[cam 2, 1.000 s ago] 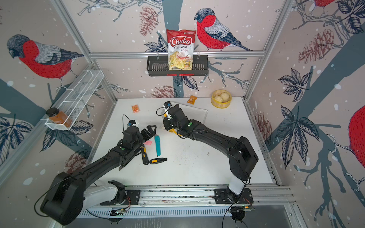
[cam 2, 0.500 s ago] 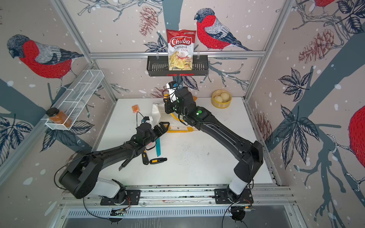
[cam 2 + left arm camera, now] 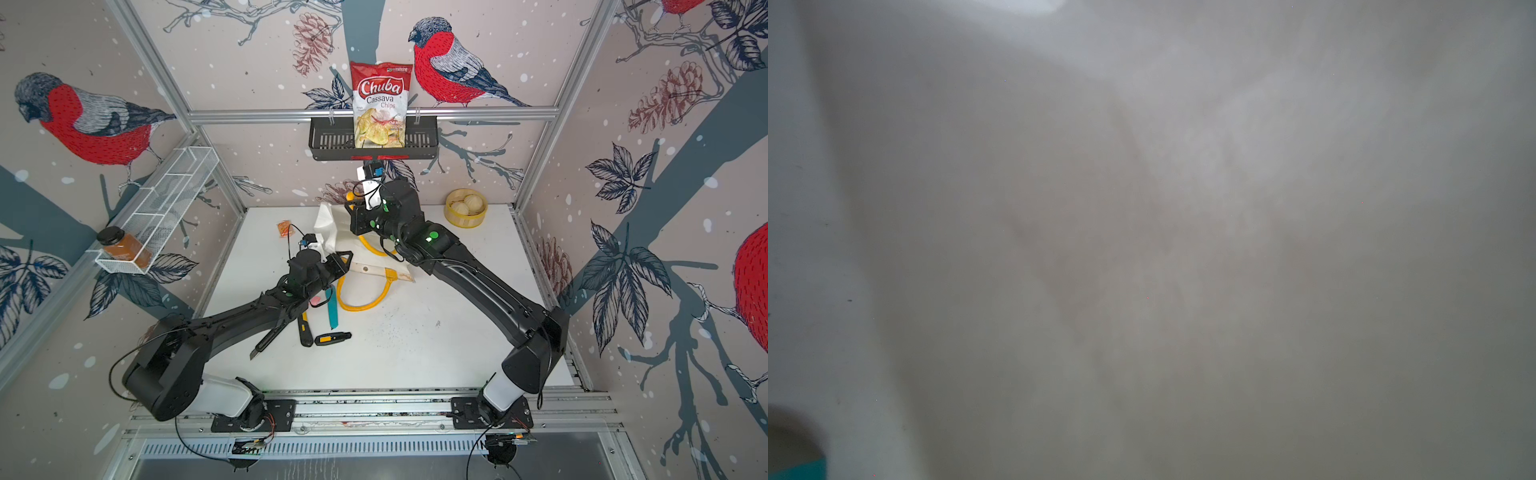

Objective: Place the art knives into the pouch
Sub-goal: Open the pouch at the center of the board.

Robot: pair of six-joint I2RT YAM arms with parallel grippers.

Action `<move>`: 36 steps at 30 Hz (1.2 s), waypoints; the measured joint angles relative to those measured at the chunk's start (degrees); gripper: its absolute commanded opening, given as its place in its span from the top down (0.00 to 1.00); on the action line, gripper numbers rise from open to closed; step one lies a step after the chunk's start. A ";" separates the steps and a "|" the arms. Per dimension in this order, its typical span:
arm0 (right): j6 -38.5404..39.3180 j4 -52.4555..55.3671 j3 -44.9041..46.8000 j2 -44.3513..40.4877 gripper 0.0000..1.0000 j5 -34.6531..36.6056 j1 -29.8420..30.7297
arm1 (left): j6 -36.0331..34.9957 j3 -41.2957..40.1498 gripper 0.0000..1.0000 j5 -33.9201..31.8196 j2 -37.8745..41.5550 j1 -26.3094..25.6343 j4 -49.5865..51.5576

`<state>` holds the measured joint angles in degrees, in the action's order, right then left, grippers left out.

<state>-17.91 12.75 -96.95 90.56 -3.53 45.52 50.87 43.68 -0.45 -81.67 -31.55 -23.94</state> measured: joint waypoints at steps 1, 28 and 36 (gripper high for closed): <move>0.00 0.90 -0.02 -0.50 1.00 0.42 -1.22 | -0.96 0.92 1.00 0.39 0.46 0.00 1.31; 7.34 14.14 2.14 -2.82 0.12 18.40 -17.70 | -17.31 35.04 1.00 23.41 -7.61 0.70 35.85; 7.41 15.69 -0.46 -0.22 0.12 25.03 -22.51 | -18.25 35.89 1.00 24.55 -7.72 0.63 37.99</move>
<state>-10.50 28.45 -97.41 90.35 21.50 23.00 32.62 79.57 24.10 -89.38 -30.92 14.04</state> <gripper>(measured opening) 0.869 0.067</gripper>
